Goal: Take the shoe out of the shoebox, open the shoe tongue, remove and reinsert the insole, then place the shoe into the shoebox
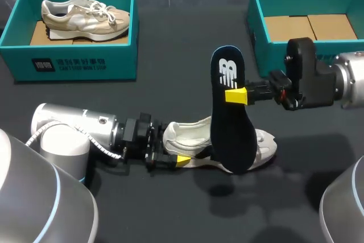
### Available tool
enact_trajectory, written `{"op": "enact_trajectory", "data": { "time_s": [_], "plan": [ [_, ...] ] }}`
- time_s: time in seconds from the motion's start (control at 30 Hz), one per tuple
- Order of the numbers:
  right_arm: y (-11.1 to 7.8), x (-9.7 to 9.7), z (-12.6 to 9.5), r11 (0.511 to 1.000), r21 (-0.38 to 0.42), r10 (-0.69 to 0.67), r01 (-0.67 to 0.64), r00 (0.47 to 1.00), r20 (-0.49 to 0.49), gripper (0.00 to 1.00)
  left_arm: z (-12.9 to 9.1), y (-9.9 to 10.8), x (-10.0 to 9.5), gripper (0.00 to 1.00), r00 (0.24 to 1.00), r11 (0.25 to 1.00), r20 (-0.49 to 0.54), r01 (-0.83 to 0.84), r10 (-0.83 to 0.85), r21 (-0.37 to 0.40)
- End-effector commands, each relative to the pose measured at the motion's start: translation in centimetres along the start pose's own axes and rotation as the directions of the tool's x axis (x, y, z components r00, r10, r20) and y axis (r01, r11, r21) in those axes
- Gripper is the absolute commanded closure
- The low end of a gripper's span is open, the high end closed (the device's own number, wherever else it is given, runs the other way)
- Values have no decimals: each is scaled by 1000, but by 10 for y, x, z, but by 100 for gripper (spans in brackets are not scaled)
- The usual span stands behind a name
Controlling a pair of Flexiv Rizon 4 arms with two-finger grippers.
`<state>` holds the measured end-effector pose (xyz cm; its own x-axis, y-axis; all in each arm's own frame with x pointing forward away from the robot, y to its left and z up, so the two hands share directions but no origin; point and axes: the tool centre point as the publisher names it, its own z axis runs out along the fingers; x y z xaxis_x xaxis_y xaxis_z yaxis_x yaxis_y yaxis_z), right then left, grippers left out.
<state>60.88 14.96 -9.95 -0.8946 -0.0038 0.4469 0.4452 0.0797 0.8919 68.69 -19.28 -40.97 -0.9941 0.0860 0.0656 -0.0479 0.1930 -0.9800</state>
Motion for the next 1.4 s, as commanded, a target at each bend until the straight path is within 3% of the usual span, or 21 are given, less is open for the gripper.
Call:
{"op": "enact_trajectory", "data": {
  "time_s": [0.03,0.73,0.77,0.8,0.83,0.87,1.2,1.33,1.4],
  "plan": [
    [-1,13,-13,1000,-1,10,-10,999,43,100,1,1,-1,100,1000,1000,0,0,0,0],
    [-3,15,-17,999,-24,43,-43,999,1,100,2,-3,0,100,1000,1000,-21,3,-3,5],
    [-3,15,-17,999,-24,43,-43,999,1,100,1,-6,1,71,999,1000,-34,6,-5,9],
    [-3,15,-17,999,-24,43,-43,999,1,100,1,-7,2,64,999,1000,-42,12,-11,6],
    [-3,15,-17,999,-24,43,-43,999,1,100,-1,-8,3,17,998,1000,-61,16,-16,1],
    [-3,15,-17,999,-24,43,-43,999,1,100,-3,-9,4,0,998,1000,-58,12,-13,-7],
    [-3,15,-17,999,-24,43,-43,999,1,100,-23,-16,2,0,998,994,-64,-19,12,-109],
    [-3,15,-17,999,-24,43,-43,999,1,100,-34,-21,5,0,992,976,-112,-74,52,-207],
    [-3,15,-17,999,-24,43,-43,999,1,100,-40,-23,9,0,985,950,-163,-97,50,-296]
  ]
}}
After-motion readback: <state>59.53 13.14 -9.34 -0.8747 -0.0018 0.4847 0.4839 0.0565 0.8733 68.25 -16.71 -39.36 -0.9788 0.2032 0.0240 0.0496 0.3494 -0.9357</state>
